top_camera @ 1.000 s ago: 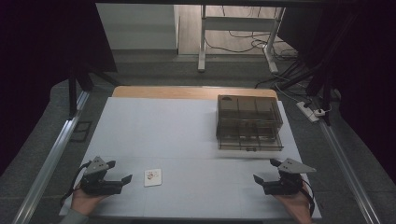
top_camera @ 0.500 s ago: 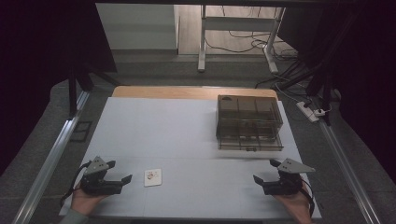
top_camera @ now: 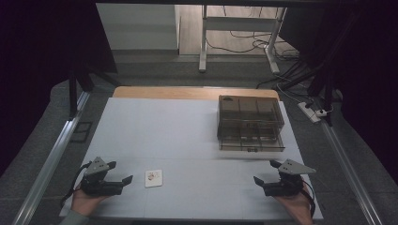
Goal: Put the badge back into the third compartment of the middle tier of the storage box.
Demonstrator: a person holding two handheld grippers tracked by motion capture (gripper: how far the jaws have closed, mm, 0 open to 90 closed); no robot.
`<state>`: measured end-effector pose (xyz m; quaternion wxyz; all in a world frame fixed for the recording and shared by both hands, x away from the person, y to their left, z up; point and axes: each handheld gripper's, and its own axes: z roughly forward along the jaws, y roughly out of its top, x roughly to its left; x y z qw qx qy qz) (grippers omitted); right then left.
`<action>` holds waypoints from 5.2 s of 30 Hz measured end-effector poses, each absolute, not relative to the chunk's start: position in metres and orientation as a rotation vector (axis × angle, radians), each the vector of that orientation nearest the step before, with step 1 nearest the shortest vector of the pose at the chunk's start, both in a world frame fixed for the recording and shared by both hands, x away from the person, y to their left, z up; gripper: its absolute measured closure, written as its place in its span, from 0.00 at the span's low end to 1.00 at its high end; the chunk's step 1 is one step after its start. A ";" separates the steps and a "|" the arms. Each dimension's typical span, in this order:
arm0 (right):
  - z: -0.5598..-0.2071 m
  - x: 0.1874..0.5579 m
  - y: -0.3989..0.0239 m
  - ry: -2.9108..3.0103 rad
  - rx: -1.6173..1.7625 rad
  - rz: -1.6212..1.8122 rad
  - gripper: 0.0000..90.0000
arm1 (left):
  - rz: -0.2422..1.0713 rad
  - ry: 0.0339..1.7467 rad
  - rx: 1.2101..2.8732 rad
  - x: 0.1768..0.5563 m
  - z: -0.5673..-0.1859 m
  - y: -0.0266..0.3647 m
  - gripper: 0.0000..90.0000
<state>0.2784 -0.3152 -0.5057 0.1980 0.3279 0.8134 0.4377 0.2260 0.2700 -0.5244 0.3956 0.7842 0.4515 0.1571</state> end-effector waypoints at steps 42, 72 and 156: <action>-0.501 0.285 -0.263 2.348 0.794 1.352 0.11 | 0.387 1.155 1.978 0.228 -0.523 0.271 0.14; -0.498 0.296 -0.206 2.417 0.646 1.378 0.11 | 0.389 1.151 1.980 0.228 -0.524 0.271 0.14; -0.504 0.311 -0.052 2.729 0.295 1.367 0.11 | 0.395 1.137 1.981 0.229 -0.524 0.271 0.14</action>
